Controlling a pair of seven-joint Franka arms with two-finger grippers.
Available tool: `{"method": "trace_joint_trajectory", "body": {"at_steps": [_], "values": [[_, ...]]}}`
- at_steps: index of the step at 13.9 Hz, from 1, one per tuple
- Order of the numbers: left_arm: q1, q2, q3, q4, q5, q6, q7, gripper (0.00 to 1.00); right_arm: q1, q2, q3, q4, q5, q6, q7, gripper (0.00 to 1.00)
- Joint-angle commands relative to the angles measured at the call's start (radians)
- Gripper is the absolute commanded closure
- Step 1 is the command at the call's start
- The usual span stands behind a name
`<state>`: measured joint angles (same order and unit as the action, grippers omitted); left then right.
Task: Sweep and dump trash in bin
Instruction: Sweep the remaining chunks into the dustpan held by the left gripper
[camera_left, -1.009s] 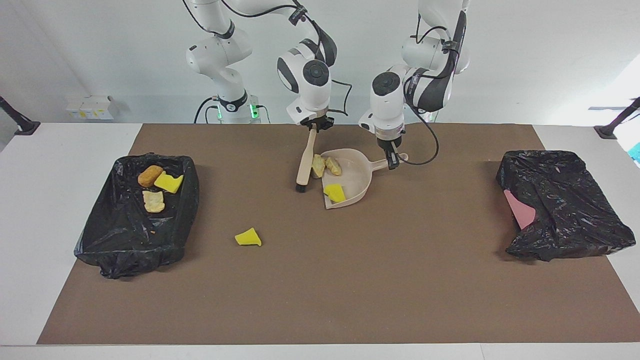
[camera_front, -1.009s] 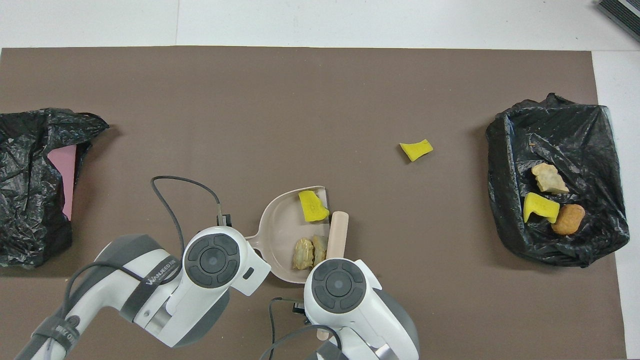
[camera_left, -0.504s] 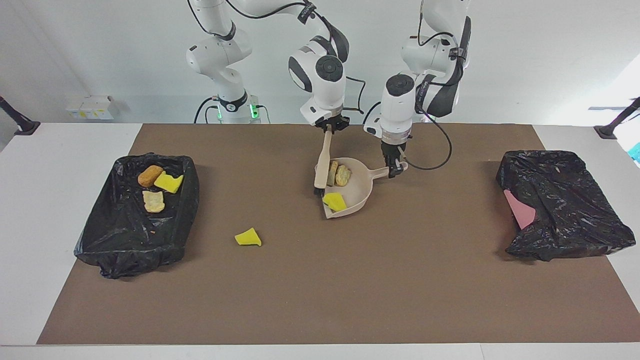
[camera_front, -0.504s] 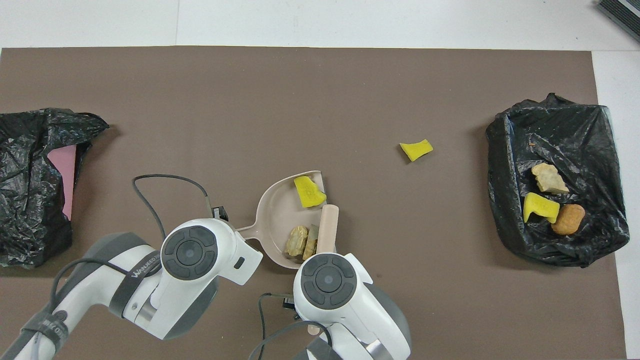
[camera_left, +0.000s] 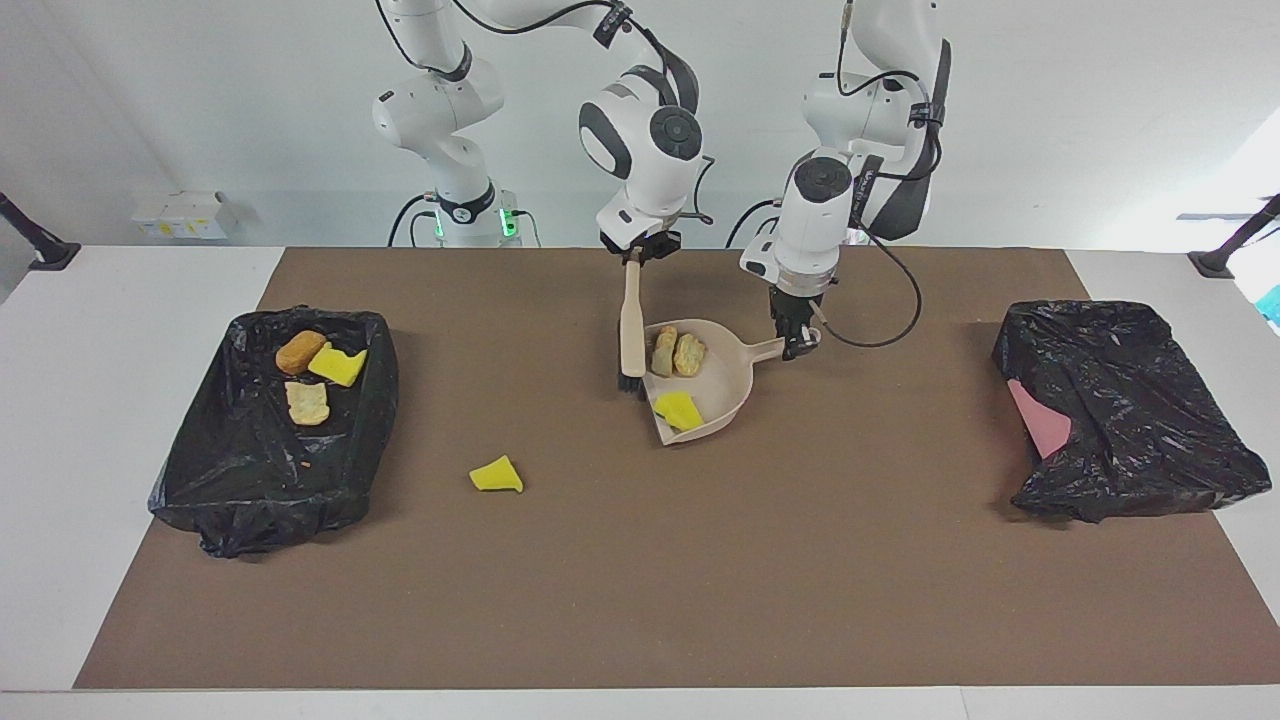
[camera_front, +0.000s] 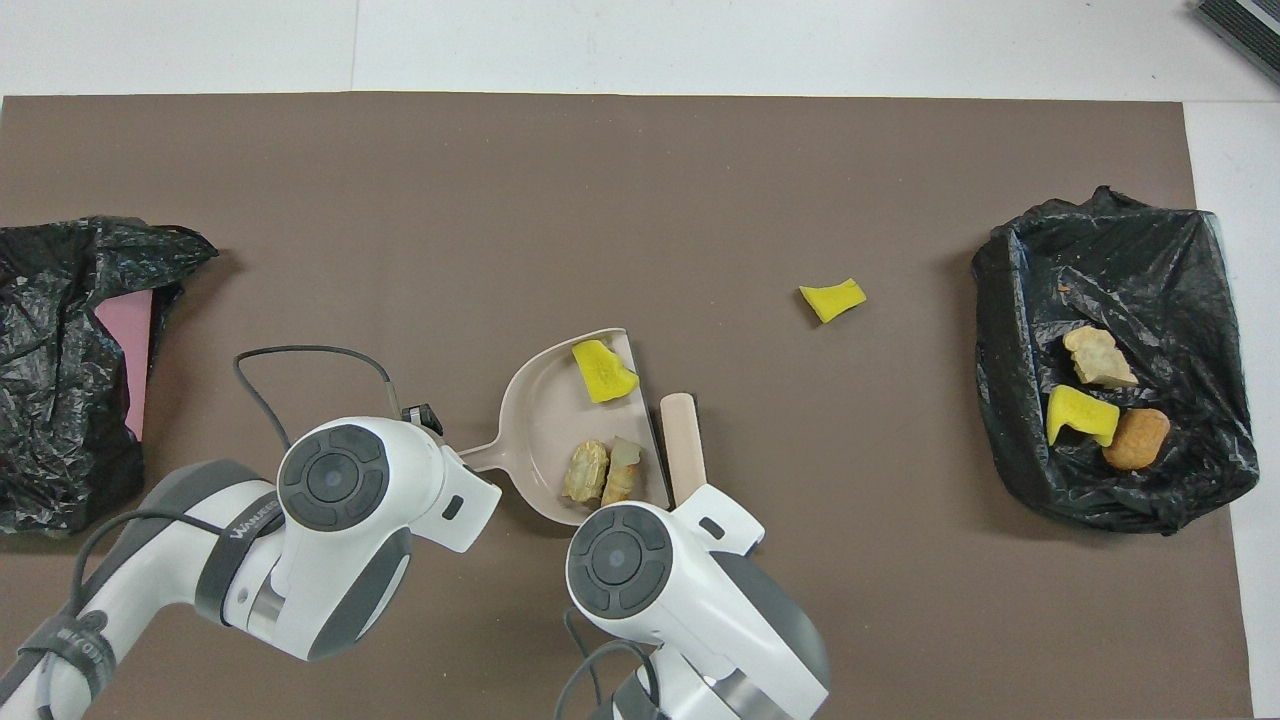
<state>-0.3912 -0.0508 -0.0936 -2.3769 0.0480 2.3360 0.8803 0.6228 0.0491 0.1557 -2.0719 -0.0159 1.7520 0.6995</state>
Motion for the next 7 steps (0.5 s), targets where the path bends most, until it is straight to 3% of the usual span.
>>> {"method": "trace_joint_trajectory", "body": {"at_steps": [1,7], "values": [[0.040,0.018,-0.003,0.027,-0.062,0.013,0.074,1.00,-0.075,0.037,0.002,0.044,-0.100,-0.034,-0.100,1.00],[0.106,0.028,0.000,0.122,-0.117,-0.072,0.163,1.00,-0.280,0.127,0.001,0.124,-0.291,-0.034,-0.274,1.00]]}}
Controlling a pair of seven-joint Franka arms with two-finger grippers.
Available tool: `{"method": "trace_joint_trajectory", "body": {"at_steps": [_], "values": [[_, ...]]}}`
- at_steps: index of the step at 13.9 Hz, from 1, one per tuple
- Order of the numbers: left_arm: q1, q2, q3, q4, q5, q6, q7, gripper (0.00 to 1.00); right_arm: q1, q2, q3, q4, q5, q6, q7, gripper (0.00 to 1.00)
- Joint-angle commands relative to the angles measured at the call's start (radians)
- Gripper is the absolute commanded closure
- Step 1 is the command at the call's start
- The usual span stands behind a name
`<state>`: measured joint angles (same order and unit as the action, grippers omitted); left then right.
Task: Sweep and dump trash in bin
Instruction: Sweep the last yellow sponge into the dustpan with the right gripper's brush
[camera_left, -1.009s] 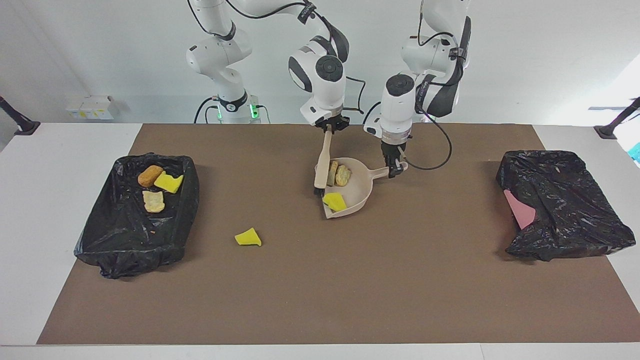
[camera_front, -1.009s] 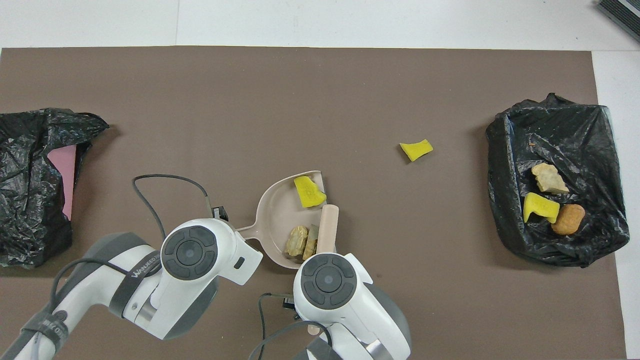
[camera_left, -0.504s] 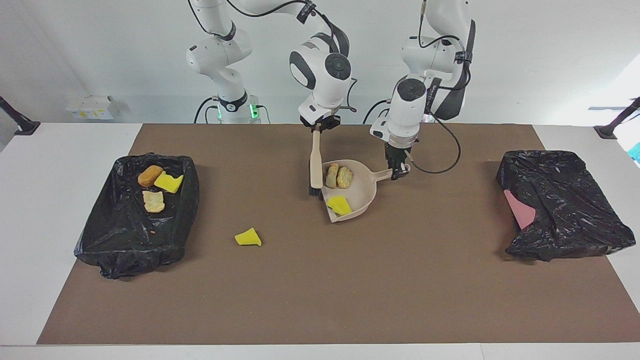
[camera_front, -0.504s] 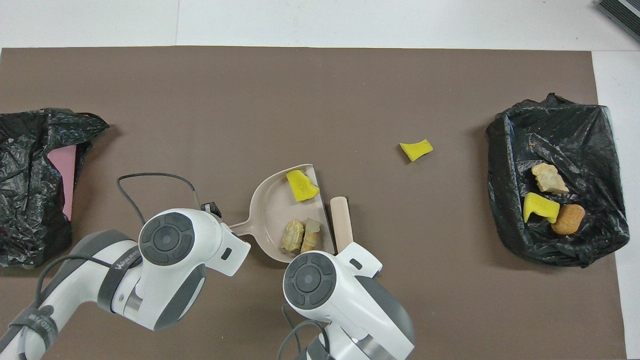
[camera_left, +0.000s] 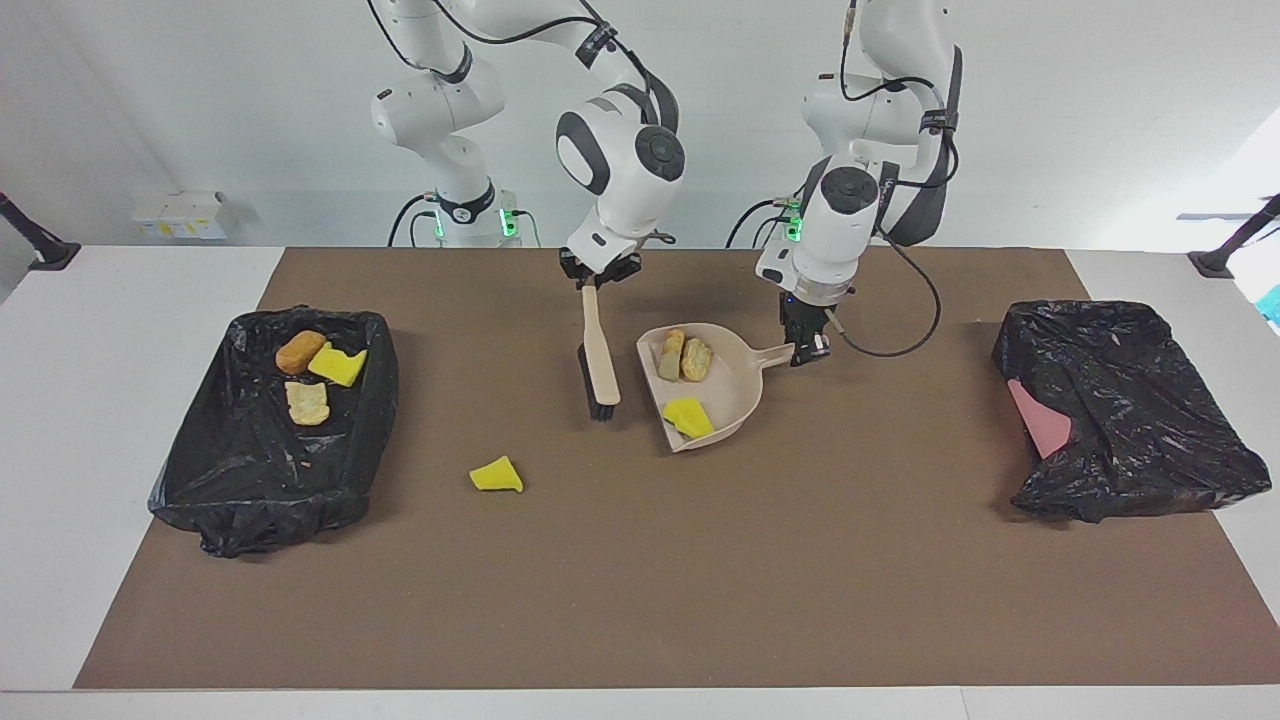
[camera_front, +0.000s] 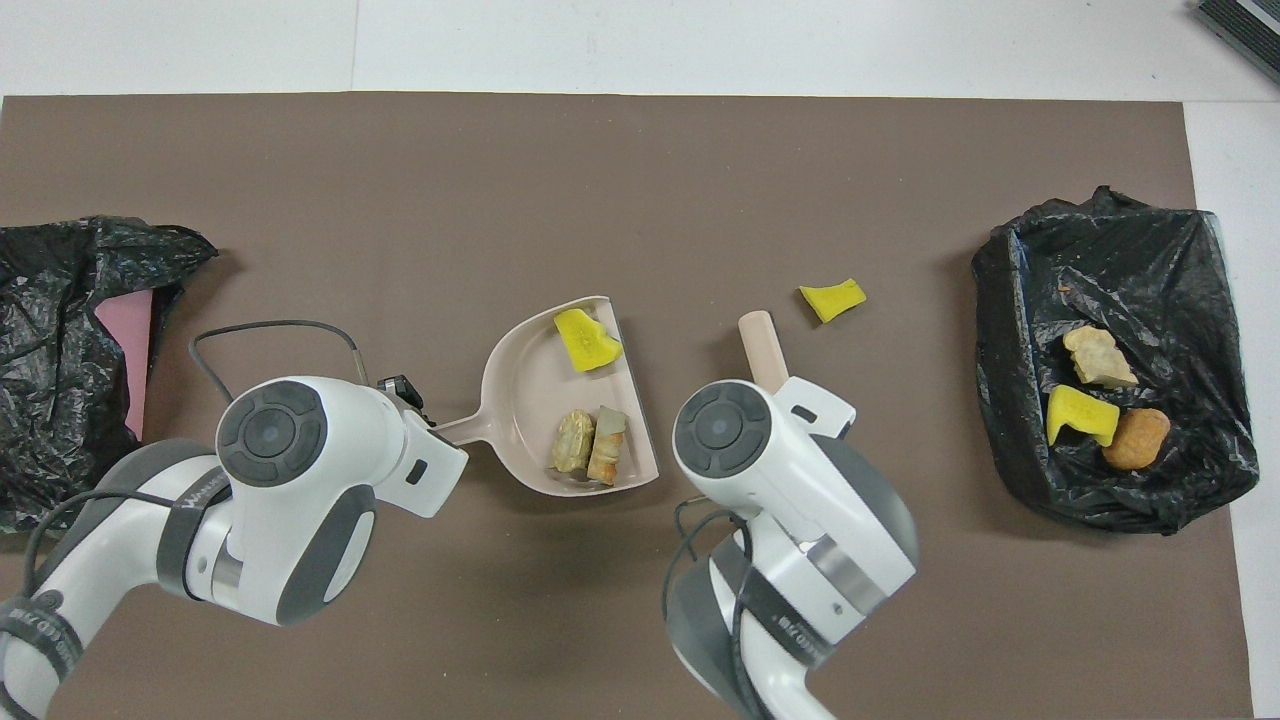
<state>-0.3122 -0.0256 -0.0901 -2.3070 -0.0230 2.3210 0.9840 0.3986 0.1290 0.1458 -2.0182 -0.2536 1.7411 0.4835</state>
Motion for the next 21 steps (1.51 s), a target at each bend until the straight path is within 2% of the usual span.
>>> {"method": "trace_joint_trajectory", "body": {"at_steps": [1,4,7,10,15,18,21], "values": [[0.042,0.006,-0.002,0.079,-0.055,-0.095,0.088,1.00,-0.081,0.060,0.011,0.096,-0.081,-0.029,-0.080,1.00],[0.051,0.006,0.001,0.116,-0.055,-0.153,0.082,1.00,-0.144,0.104,0.011,0.163,-0.197,-0.034,-0.160,1.00],[0.039,0.000,0.003,0.117,-0.042,-0.192,0.009,1.00,-0.207,0.135,0.012,0.197,-0.200,-0.014,-0.232,1.00],[0.036,-0.007,-0.003,0.115,0.052,-0.209,-0.071,1.00,-0.245,0.150,0.014,0.190,-0.188,-0.002,-0.269,1.00],[-0.014,-0.014,-0.010,0.116,0.184,-0.301,-0.281,1.00,-0.325,0.164,0.014,0.173,-0.076,0.054,-0.355,1.00],[-0.051,-0.001,-0.010,0.115,0.229,-0.313,-0.321,1.00,-0.305,0.156,0.018,0.148,0.012,0.046,-0.362,1.00],[-0.051,0.001,-0.011,0.115,0.230,-0.322,-0.321,1.00,-0.225,0.126,0.021,0.115,0.127,0.020,-0.355,1.00]]}}
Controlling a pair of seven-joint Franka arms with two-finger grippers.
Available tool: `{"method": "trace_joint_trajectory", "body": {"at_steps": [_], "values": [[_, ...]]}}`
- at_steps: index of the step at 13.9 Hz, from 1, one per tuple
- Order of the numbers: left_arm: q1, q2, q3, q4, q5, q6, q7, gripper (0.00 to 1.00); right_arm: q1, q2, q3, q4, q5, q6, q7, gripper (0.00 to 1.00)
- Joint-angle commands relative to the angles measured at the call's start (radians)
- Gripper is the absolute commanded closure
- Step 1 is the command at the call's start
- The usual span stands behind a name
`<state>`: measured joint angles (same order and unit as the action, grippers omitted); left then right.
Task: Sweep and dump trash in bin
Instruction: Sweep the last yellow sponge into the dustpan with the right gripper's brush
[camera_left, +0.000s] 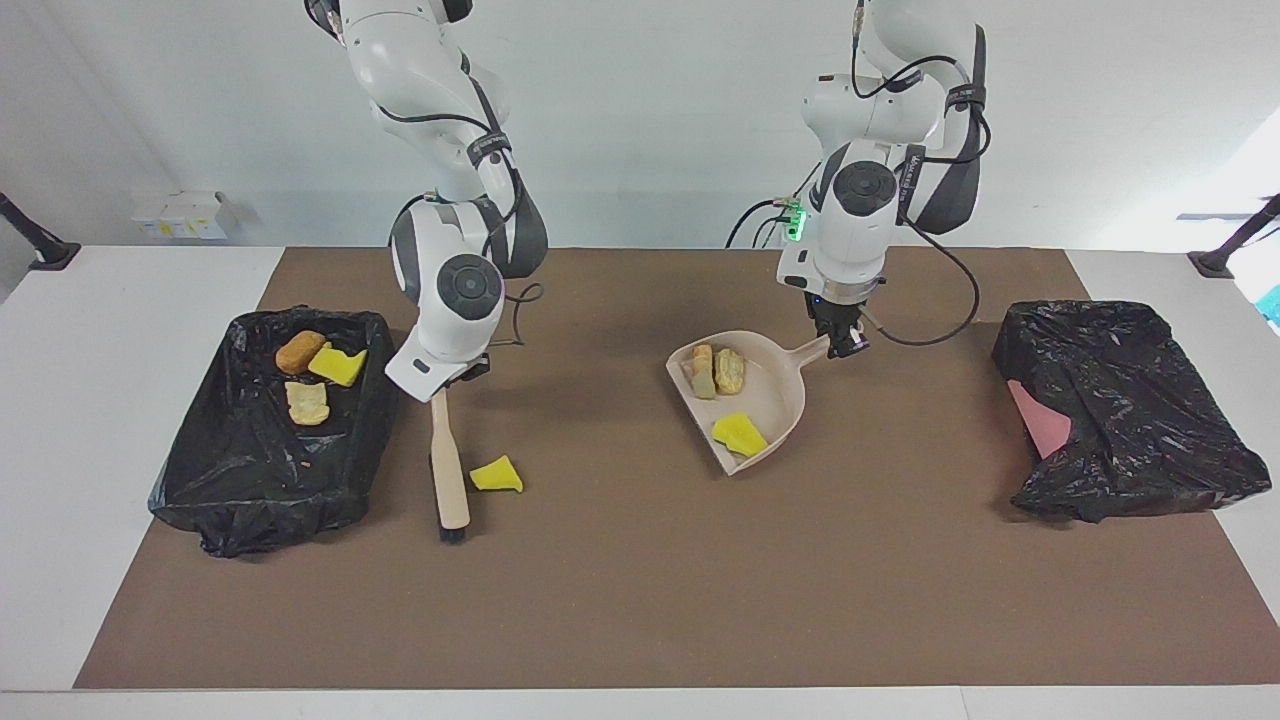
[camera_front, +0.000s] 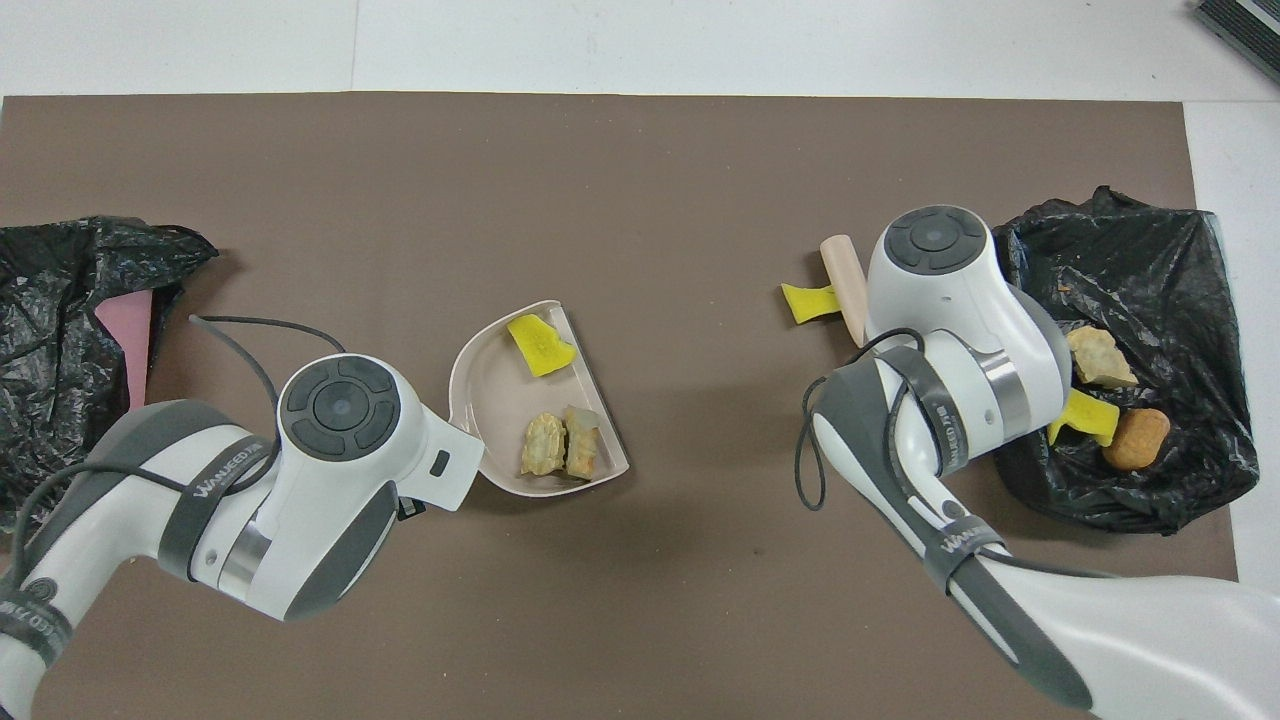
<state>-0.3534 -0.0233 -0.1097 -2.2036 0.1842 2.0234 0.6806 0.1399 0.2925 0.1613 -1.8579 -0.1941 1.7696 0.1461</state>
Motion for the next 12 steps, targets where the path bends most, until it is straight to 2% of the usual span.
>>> {"method": "trace_joint_trajectory", "body": {"at_steps": [1,5,10,12], "values": [[-0.010,-0.001,0.008,0.009,0.023,-0.026,-0.018,1.00,0.052,-0.047,0.006,-0.055,0.112,-0.009,-0.017,1.00],[-0.033,0.026,0.008,0.010,0.023,-0.034,-0.016,1.00,0.180,-0.111,0.007,-0.132,0.226,0.002,0.033,1.00],[-0.061,0.028,0.008,0.007,0.024,-0.034,-0.016,1.00,0.329,-0.147,0.012,-0.139,0.392,-0.002,0.062,1.00],[-0.056,0.028,0.007,-0.001,0.024,-0.008,-0.013,1.00,0.365,-0.150,0.012,-0.126,0.409,-0.001,0.085,1.00]]}}
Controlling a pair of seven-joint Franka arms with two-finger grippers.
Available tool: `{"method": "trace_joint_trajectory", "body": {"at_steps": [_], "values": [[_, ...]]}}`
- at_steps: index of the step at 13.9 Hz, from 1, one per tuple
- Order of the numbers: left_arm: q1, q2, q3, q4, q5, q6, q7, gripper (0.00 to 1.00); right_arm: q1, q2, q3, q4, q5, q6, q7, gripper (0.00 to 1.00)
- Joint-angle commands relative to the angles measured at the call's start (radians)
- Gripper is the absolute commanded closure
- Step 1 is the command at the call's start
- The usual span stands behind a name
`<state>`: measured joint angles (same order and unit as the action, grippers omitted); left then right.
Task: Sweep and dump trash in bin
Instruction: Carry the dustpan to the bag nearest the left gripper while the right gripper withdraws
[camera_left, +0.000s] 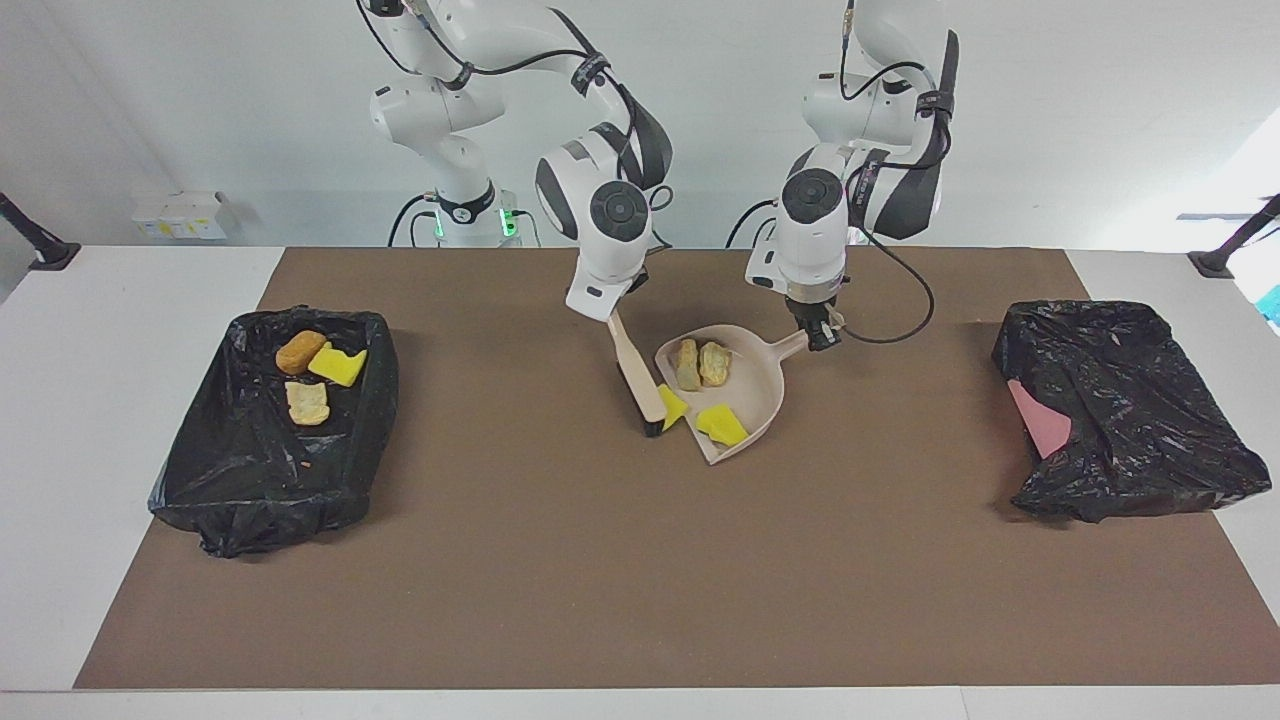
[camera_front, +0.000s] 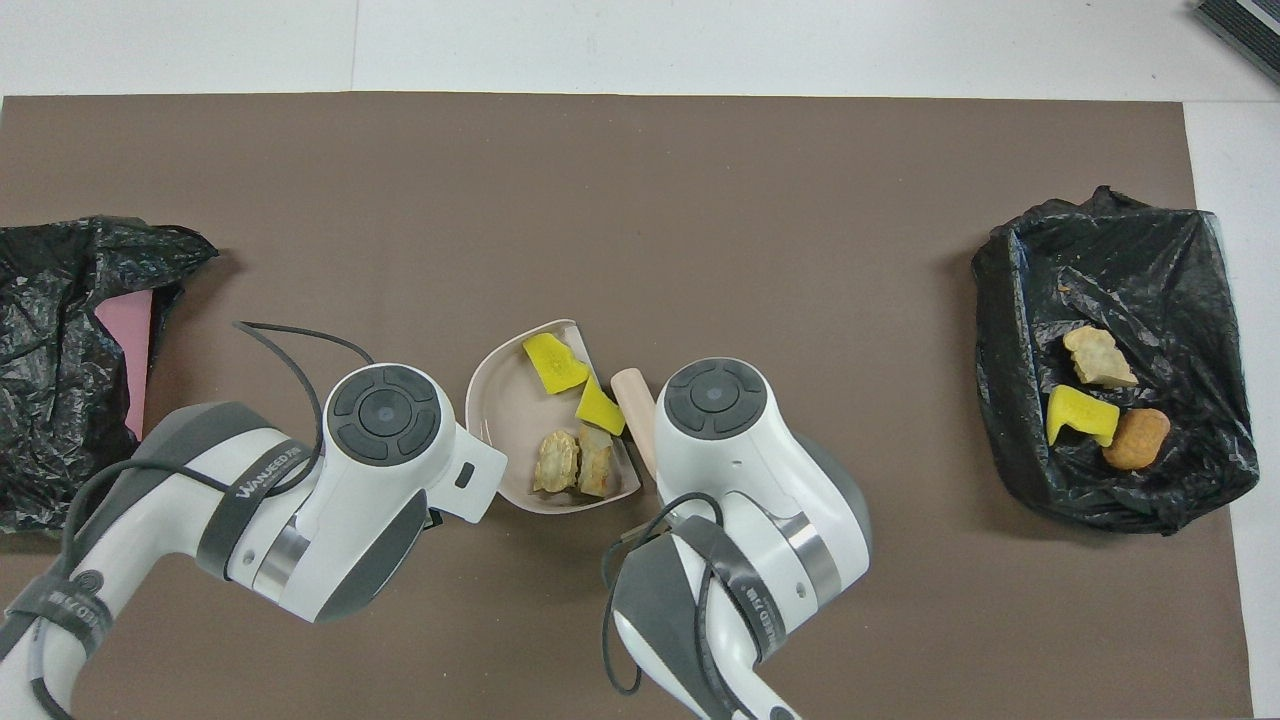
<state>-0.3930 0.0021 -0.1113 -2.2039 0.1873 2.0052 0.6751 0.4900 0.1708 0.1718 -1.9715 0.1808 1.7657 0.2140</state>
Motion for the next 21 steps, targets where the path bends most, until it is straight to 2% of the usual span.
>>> {"method": "trace_joint_trajectory", "body": {"at_steps": [1,4,6,9,12,21], "values": [[-0.017,0.001,0.009,-0.006,0.021,0.023,-0.003,1.00,0.024,-0.030,0.002,-0.004,0.045,0.003,0.031,1.00],[-0.003,-0.008,0.009,-0.057,0.015,0.139,0.087,1.00,0.044,-0.031,0.002,0.023,0.055,-0.003,0.123,1.00],[0.031,-0.004,0.009,-0.059,-0.002,0.153,0.142,1.00,0.050,-0.036,0.003,0.028,0.055,-0.014,0.154,1.00],[0.077,0.010,0.009,-0.057,-0.110,0.213,0.214,1.00,0.051,-0.039,0.031,0.037,0.057,-0.025,0.255,1.00],[0.102,0.024,0.010,-0.057,-0.189,0.268,0.282,1.00,0.050,-0.048,0.029,0.045,0.057,-0.041,0.263,1.00],[0.152,0.029,0.010,-0.051,-0.272,0.273,0.400,1.00,0.027,-0.080,0.021,0.053,0.046,-0.058,0.265,1.00]]}}
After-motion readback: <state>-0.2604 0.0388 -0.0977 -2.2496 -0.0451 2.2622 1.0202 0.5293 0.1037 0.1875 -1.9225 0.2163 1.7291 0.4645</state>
